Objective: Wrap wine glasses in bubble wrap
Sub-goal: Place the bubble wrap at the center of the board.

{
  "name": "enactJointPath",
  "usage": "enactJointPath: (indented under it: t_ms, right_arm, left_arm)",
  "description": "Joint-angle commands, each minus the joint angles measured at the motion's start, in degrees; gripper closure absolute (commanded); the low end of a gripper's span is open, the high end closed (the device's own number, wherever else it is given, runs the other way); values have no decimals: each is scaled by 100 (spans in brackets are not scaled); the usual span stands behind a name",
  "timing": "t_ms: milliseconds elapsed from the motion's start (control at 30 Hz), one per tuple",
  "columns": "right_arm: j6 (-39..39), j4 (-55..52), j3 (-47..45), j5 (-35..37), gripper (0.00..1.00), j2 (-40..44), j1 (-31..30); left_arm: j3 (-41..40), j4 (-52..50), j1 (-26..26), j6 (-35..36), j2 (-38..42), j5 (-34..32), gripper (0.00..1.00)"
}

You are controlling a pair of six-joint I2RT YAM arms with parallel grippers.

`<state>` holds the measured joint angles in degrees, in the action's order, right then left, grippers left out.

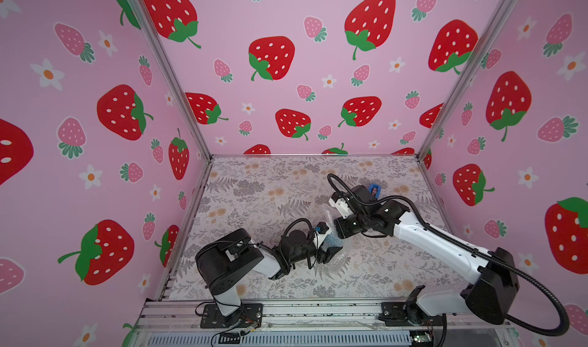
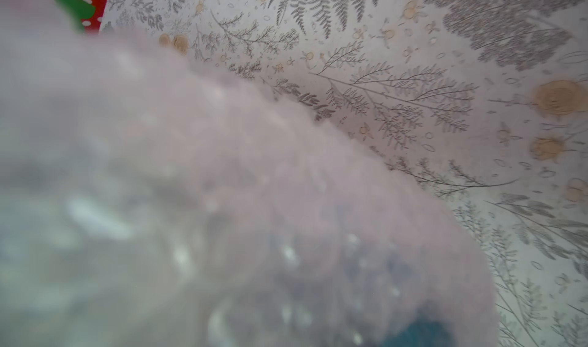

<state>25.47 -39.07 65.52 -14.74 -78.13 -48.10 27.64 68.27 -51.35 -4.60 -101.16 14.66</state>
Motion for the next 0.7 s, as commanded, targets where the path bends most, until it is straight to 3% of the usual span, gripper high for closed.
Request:
enactJointPath:
  t_ms: [0, 133, 267, 667]
  right_arm:
    - [-6, -294, 4, -217, 73, 166, -54]
    - [1, -232, -158, -88, 73, 35, -24]
    - [84, 85, -283, -212, 73, -211, -35]
    - [244, 333, -219, -247, 73, -796, -95]
  left_arm:
    - [549, 814, 11, -216, -480, -79, 22]
    - [730, 869, 15, -290, -889, -22, 13]
    - [327, 852, 13, -306, -757, -174, 0]
    - [-1331, 309, 19, -182, 472, -947, 1]
